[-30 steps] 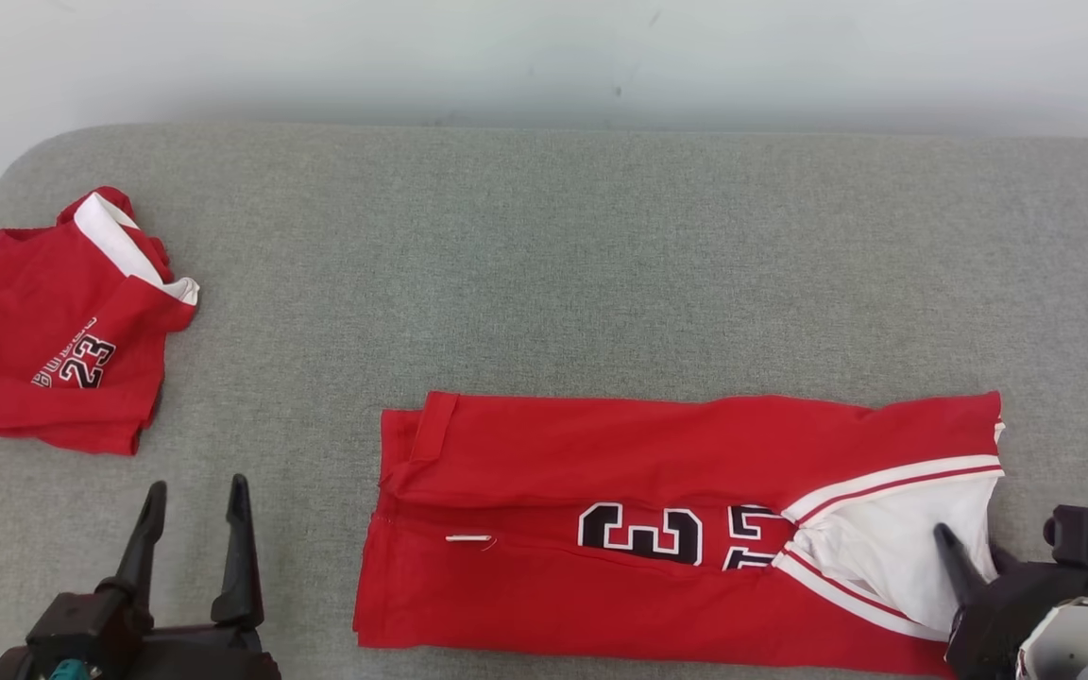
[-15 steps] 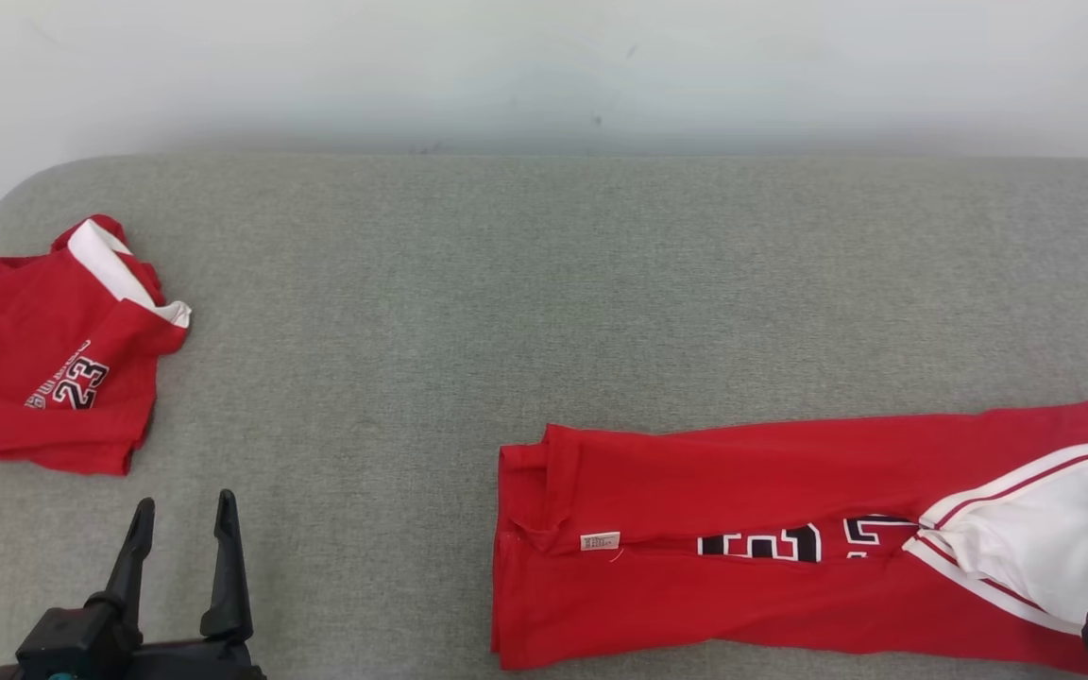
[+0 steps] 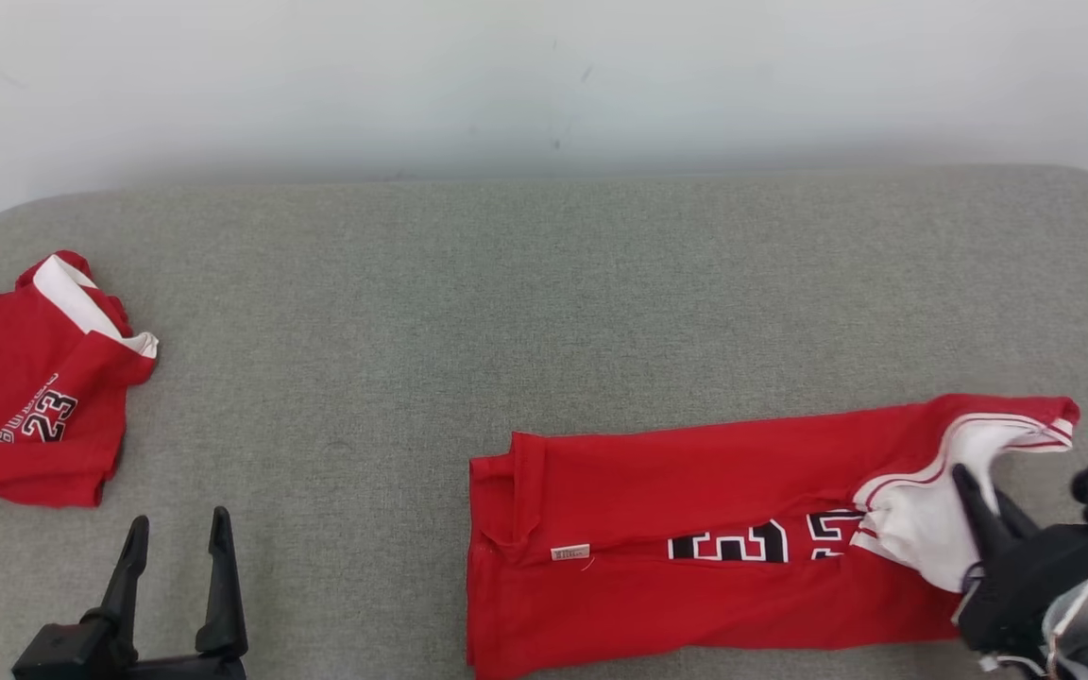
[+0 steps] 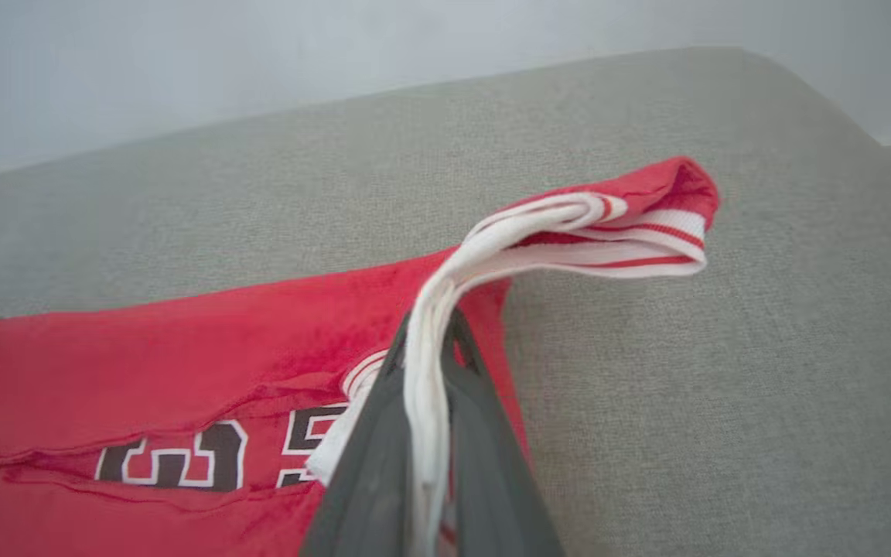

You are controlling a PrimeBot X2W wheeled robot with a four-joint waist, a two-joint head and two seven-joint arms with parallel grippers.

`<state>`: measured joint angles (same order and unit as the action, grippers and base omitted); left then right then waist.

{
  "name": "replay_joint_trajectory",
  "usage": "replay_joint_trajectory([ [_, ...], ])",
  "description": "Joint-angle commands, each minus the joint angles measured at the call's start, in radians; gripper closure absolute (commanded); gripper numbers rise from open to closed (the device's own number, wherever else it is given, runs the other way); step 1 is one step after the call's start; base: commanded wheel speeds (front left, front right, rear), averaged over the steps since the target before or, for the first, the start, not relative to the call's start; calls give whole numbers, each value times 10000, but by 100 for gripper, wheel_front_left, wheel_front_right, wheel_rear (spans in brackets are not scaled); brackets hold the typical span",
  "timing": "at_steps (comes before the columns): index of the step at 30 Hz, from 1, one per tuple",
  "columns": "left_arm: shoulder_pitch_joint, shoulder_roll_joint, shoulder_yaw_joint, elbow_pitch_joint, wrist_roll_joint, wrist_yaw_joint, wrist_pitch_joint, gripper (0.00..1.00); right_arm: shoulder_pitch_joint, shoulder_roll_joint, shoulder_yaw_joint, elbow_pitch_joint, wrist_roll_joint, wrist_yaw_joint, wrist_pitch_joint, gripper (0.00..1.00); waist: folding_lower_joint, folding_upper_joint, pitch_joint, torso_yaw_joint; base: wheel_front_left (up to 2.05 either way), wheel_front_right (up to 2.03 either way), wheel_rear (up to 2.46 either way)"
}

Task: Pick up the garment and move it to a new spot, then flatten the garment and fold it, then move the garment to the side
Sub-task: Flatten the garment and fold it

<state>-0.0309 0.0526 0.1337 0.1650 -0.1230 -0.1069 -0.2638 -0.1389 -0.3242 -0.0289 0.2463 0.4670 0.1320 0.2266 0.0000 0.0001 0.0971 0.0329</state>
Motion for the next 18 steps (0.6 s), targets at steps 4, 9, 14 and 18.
replay_joint_trajectory([
  [4,149,-14,33,14,26,-43,-5,0,365,504,598,-1265,98,-29,351,100,0,-1,-63,-37,0,0,0],
  [9,101,-20,-33,41,-72,-31,-6,0,447,994,1310,-2157,150,-29,567,100,0,-1,-19,103,0,0,0],
  [14,-30,-18,-51,133,-186,-5,-6,0,309,1472,2102,-2494,171,-28,600,100,0,-1,83,320,0,0,0],
  [18,-120,-21,-97,182,-253,25,-6,0,115,1989,2734,-2373,220,-28,432,100,0,-1,183,519,0,0,0],
])
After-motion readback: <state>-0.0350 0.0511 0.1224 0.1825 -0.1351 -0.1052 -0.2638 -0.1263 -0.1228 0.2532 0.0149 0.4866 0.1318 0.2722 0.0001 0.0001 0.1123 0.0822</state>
